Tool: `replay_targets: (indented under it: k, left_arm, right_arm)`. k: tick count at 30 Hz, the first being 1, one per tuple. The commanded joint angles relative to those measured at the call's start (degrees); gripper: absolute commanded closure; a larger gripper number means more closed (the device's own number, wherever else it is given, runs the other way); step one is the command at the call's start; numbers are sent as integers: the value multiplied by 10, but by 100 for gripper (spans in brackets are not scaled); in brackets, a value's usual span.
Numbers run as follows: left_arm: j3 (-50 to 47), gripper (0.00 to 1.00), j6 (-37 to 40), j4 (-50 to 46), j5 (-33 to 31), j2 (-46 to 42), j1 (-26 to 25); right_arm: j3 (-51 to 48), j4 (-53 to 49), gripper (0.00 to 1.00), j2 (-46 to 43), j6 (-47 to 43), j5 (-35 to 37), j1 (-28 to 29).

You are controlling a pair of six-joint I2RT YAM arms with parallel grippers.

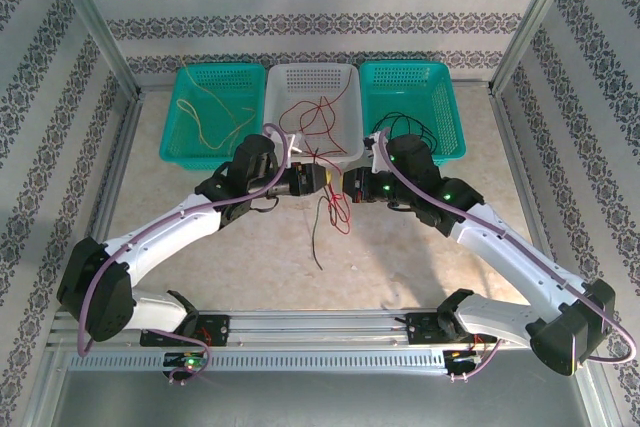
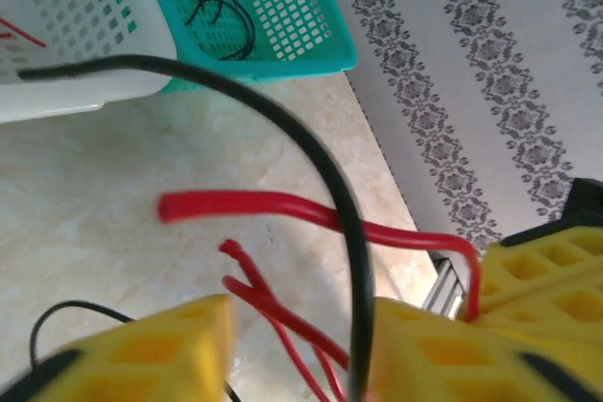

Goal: Untangle the cables

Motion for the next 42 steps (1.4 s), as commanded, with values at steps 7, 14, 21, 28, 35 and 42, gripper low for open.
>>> replay_targets:
  k: [7,14,21,28,35,42]
  left_arm:
    - [-1,100,20,-44,-75,-11,-6]
    - [-26,100,15,-84,-134,-29,0]
    - [-27,96,17,-75,-83,-7,1]
    - [-51,89,1,-70,-40,28,2]
    - [-62,100,5,-88,-46,37,2]
    - [-79,75,20,-120,-70,23,2]
  right_arm:
    - [12,14,100,-70,23,40,-22]
    - [10,-13,100,-124,21,51,-97]
    - [39,-60,100,-135,-10,65,-117]
    - [73,-81,100,-141,-28,60,-141]
    - [109,-101,100,-145,-44,65,-148]
    - [153,-122,100,-148,-62,78,-169]
